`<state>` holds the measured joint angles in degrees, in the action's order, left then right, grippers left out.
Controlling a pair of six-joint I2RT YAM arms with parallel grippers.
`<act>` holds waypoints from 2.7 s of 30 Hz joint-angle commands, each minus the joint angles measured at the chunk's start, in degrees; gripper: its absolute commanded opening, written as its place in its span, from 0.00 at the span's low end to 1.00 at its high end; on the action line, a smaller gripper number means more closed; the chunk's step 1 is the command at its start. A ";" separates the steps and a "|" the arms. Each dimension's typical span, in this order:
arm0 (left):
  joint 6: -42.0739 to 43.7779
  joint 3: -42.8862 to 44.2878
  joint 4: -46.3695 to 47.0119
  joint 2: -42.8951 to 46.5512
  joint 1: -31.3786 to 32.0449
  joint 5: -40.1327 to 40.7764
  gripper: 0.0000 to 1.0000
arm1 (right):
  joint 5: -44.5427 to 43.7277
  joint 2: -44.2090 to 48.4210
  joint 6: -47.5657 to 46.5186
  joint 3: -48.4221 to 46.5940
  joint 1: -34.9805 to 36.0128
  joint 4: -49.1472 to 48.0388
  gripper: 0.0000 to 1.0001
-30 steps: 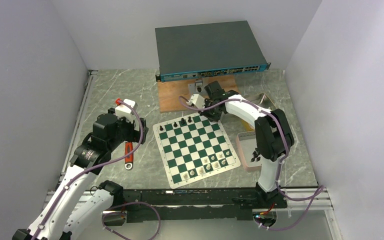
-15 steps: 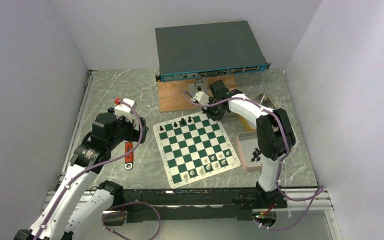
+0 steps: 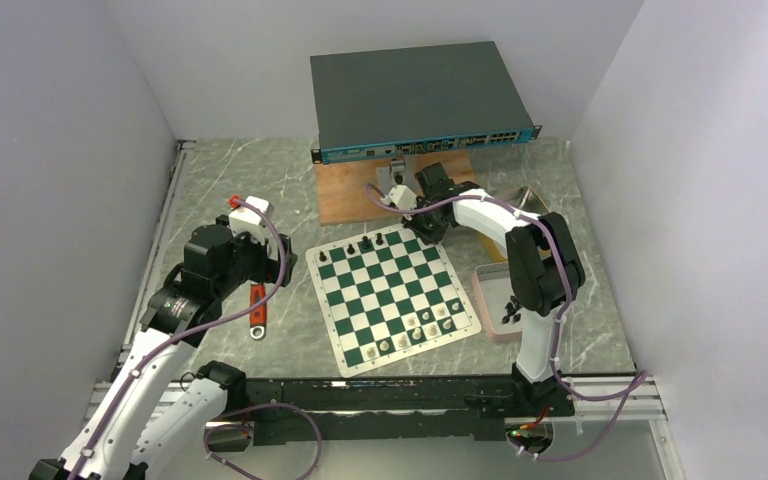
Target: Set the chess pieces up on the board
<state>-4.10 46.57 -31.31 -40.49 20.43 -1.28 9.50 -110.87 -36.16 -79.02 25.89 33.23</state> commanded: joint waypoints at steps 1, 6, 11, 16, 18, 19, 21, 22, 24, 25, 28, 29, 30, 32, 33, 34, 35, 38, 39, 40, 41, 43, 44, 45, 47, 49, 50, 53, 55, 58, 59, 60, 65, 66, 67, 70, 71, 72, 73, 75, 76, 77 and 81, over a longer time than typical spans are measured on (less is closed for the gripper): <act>-0.38 -0.07 1.73 0.11 -0.46 -1.09 0.99 | -0.26 -0.29 1.48 0.05 -0.31 -2.36 0.11; -0.42 -0.12 1.86 0.07 -0.47 -1.27 0.99 | -0.22 -0.64 1.79 0.17 -0.31 -2.69 0.12; -0.46 -0.14 1.93 0.10 -0.56 -1.34 0.99 | -0.60 -1.25 1.88 0.10 -0.31 -2.81 0.13; -0.47 -0.16 1.91 0.06 -0.56 -1.36 0.99 | -1.06 -1.70 1.95 0.07 -0.40 -2.88 0.16; -0.47 -0.16 1.93 0.06 -0.56 -1.48 0.99 | -1.14 -1.85 1.97 0.05 -0.40 -2.91 0.18; -0.47 -0.16 1.91 0.10 -0.63 -1.45 0.99 | -1.17 -1.89 1.97 0.08 -0.40 -2.90 0.19; -0.47 -0.16 1.89 0.06 -0.65 -1.46 0.99 | -1.23 -1.89 1.97 0.12 -0.40 -2.99 0.21; -0.47 -0.16 1.94 0.06 -0.65 -1.45 0.99 | -1.23 -1.89 2.03 0.18 -0.40 -3.04 0.21; -0.47 -0.16 1.88 0.10 -0.65 -1.45 0.99 | -1.32 -1.89 2.10 0.19 -0.40 -3.16 0.24; -0.47 -0.16 1.94 0.09 -0.65 -1.45 0.99 | -1.39 -1.89 2.14 0.25 -0.40 -3.25 0.24; -0.47 -0.16 1.92 0.15 -0.65 -1.57 0.99 | -1.75 -1.89 2.19 0.27 -0.47 -3.35 0.25; -0.47 -0.16 1.84 0.15 -0.69 -1.57 0.99 | -1.76 -1.85 2.19 0.23 -0.49 -3.42 0.25; -0.47 -0.16 1.85 0.15 -0.71 -1.56 0.99 | -1.84 -1.81 2.30 0.21 -0.49 -3.36 0.25; -0.47 -0.16 1.88 0.15 -0.74 -1.59 0.99 | -1.98 -1.57 2.32 0.18 -0.64 -3.42 0.25; -0.47 -0.16 1.89 0.23 -0.74 -1.58 0.99 | -2.02 -1.36 2.45 0.26 -0.71 -3.56 0.25; -0.47 -0.16 1.88 0.23 -0.74 -1.62 0.99 | -2.03 -1.20 2.48 0.25 -0.81 -3.67 0.25; -0.47 -0.16 1.89 0.24 -0.74 -1.62 0.99 | -2.09 -1.01 2.56 0.35 -0.88 -3.82 0.25; -0.47 -0.16 1.91 0.24 -0.74 -1.62 0.99 | -2.07 -1.02 2.63 0.36 -1.02 -3.88 0.25; -0.47 -0.16 1.92 0.24 -0.74 -1.62 0.99 | -2.03 -1.02 2.65 0.36 -1.04 -3.88 0.25; -0.47 -0.16 1.92 0.24 -0.74 -1.62 0.99 | -2.03 -1.02 2.67 0.36 -1.06 -3.88 0.25; -0.49 -0.16 1.92 0.24 -0.74 -1.67 0.99 | -2.03 -1.02 2.68 0.37 -1.07 -3.88 0.25; -0.47 -0.16 1.95 0.26 -0.82 -1.71 0.99 | -1.94 -0.99 2.68 0.36 -1.02 -3.88 0.24; -0.53 -0.16 1.95 0.29 -0.84 -1.68 0.99 | -1.89 -1.01 2.75 0.36 -1.02 -3.88 0.24; -0.56 -0.16 1.88 0.24 -0.83 -1.65 0.99 | -1.81 -1.01 2.76 0.34 -1.02 -3.88 0.24; -0.55 -0.16 1.87 0.28 -0.83 -1.68 0.99 | -1.40 -0.97 2.76 0.27 -1.04 -3.69 0.24; -0.53 -0.16 1.90 0.24 -0.83 -1.71 0.99 | -0.63 -0.66 2.60 0.27 -1.07 -3.38 0.25; -0.48 -0.16 1.90 0.25 -0.83 -1.71 0.99 | -0.21 -0.28 2.59 0.34 -1.11 -3.31 0.26; -0.55 -0.07 1.81 0.31 -0.83 -1.63 0.99 | 1.02 1.14 2.27 0.49 -1.15 -2.72 0.28; -0.49 -0.12 1.86 0.54 -0.83 -1.69 0.99 | 2.19 2.51 1.81 0.67 -1.41 -1.86 0.30; -0.47 -0.08 1.86 0.76 -0.89 -1.73 0.99 | 5.52 5.80 0.18 1.33 -1.86 0.12 0.31; -0.47 -0.10 1.81 0.81 -0.91 -1.71 0.99 | 6.71 7.72 -0.99 1.86 -1.97 1.03 0.32; -0.47 -0.07 1.79 0.89 -0.91 -1.75 0.99 | 7.67 9.35 -2.31 2.49 -1.98 1.96 0.34; -0.55 -0.07 2.09 1.73 -0.96 -2.89 0.99 | 15.54 19.56 -10.16 7.55 -2.92 8.80 0.37; -0.62 -0.07 2.26 1.88 -1.11 -3.87 0.99 | 17.32 21.66 -11.70 8.58 -3.58 10.66 0.38; -0.71 -0.12 2.57 1.91 -1.36 -5.10 0.99 | 19.29 23.64 -13.42 9.56 -4.35 13.27 0.39; -1.14 -0.17 3.15 1.64 -2.35 -9.22 0.99 | 23.48 28.45 -16.53 11.88 -8.27 18.73 0.40; -1.22 -0.04 3.18 1.42 -2.73 -10.02 0.99 | 24.27 29.84 -17.39 12.41 -10.12 20.12 0.41; -1.32 0.05 3.10 1.15 -3.09 -10.65 0.99 | 24.42 31.05 -17.60 13.09 -11.92 20.86 0.41; -1.39 0.10 3.04 0.92 -3.44 -11.28 0.99 | 24.47 32.29 -17.89 13.92 -13.97 21.57 0.41; -1.50 0.19 3.05 0.61 -3.95 -12.07 0.99 | 24.76 34.79 -17.26 15.93 -18.24 21.70 0.41; -1.59 0.19 3.07 0.59 -4.06 -12.20 0.99 | 24.51 36.36 -16.59 16.95 -20.48 21.22 0.42; -1.68 0.17 2.96 0.53 -4.19 -12.37 0.99 | 24.08 37.32 -15.97 17.79 -22.36 21.02 0.43; -1.79 0.10 3.20 0.41 -4.34 -13.40 0.99 | 20.48 38.04 -13.30 20.18 -28.70 21.18 0.43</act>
<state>-5.26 46.48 -30.63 -40.12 16.47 -11.70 30.81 -74.43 -50.81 -60.36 1.43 52.90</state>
